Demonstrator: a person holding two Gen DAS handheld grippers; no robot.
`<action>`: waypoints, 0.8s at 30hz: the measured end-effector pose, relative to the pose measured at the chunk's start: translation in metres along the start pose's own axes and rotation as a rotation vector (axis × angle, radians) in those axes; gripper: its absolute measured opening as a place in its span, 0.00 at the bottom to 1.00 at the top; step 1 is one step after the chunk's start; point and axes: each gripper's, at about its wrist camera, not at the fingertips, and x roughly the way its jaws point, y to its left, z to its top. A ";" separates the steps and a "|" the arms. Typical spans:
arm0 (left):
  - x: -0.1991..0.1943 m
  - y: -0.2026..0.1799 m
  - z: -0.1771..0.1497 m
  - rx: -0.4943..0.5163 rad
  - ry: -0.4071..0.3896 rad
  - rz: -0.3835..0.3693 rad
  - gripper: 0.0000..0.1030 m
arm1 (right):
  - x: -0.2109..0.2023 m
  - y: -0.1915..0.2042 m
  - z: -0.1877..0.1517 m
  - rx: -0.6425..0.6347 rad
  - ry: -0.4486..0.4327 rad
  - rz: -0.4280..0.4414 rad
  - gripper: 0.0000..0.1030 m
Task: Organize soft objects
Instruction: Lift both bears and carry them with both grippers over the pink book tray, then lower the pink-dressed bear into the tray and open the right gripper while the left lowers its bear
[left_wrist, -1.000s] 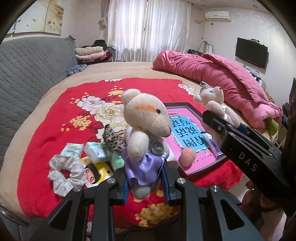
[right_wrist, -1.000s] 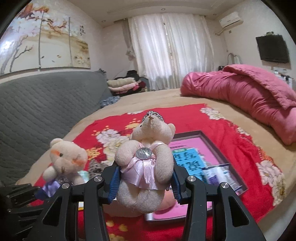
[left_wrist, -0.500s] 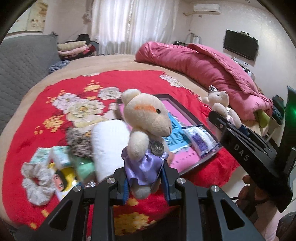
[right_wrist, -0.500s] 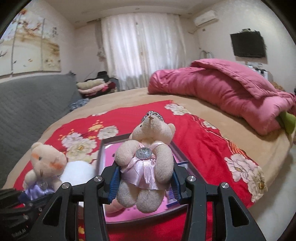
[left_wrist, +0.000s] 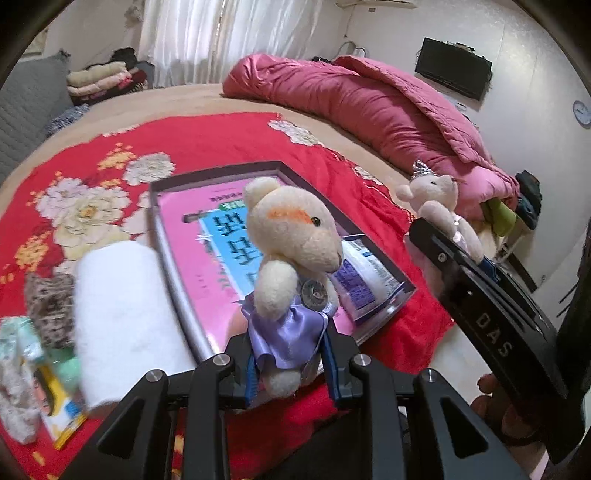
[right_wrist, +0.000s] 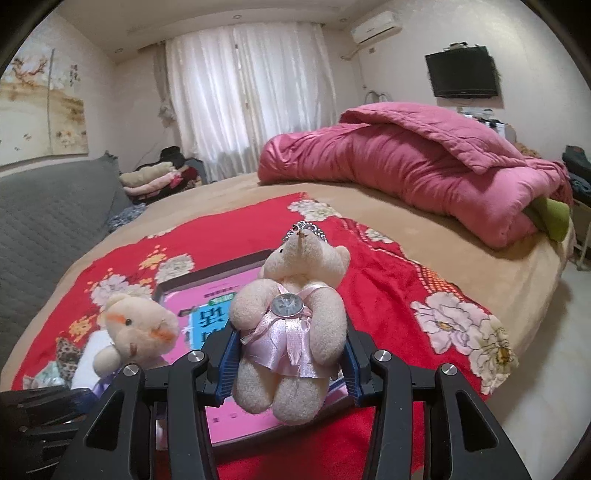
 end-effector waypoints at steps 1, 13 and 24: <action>0.003 -0.002 0.002 -0.001 0.001 -0.006 0.28 | 0.000 -0.003 0.001 0.005 -0.002 -0.005 0.47; 0.045 -0.021 0.013 0.010 0.068 -0.083 0.28 | 0.006 -0.020 0.000 0.037 0.006 -0.039 0.47; 0.064 -0.003 0.003 -0.021 0.151 -0.042 0.28 | 0.023 -0.003 -0.001 -0.005 0.038 -0.012 0.47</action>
